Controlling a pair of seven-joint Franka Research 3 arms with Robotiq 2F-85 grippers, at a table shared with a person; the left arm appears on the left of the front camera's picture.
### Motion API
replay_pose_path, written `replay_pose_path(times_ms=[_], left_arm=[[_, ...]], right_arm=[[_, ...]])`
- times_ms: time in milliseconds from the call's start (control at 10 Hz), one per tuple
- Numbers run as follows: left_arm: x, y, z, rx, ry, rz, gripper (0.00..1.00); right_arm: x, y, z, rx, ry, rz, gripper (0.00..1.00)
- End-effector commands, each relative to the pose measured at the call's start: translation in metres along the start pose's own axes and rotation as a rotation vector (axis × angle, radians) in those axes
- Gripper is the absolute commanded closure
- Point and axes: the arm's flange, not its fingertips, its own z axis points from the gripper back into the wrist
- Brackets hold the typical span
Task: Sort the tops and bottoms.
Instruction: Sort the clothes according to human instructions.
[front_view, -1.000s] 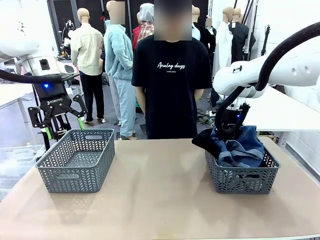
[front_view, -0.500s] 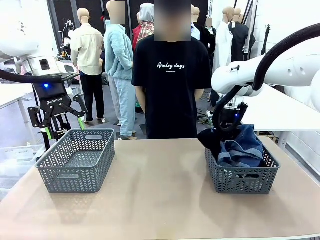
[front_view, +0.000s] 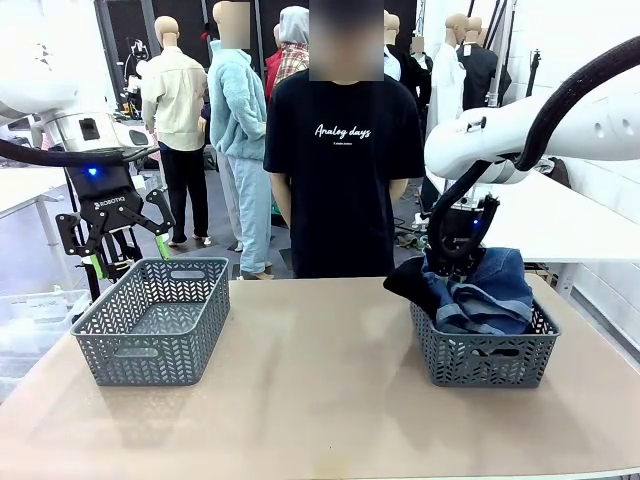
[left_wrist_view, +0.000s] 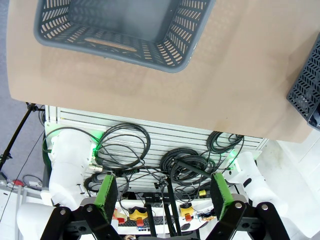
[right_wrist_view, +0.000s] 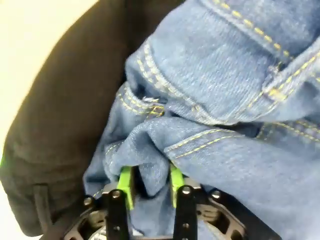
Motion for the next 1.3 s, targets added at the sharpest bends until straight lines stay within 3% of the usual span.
replay_pose_path(times_ms=[0, 100, 500, 1200], left_arm=[[-0.001, 0.002, 0.002, -0.005, 0.006, -0.003, 0.04], [-0.001, 0.002, 0.002, -0.005, 0.006, -0.003, 0.04], [-0.001, 0.002, 0.002, -0.005, 0.006, -0.003, 0.04], [-0.001, 0.002, 0.002, -0.005, 0.006, -0.003, 0.04]], right_arm=[[-0.016, 0.013, 0.001, -0.059, -0.041, -0.005, 0.08], [-0.018, 0.015, 0.009, -0.086, -0.053, -0.008, 0.0], [-0.03, 0.026, 0.037, -0.155, -0.095, -0.008, 0.0], [-0.034, 0.028, 0.04, -0.173, -0.113, -0.03, 0.0]])
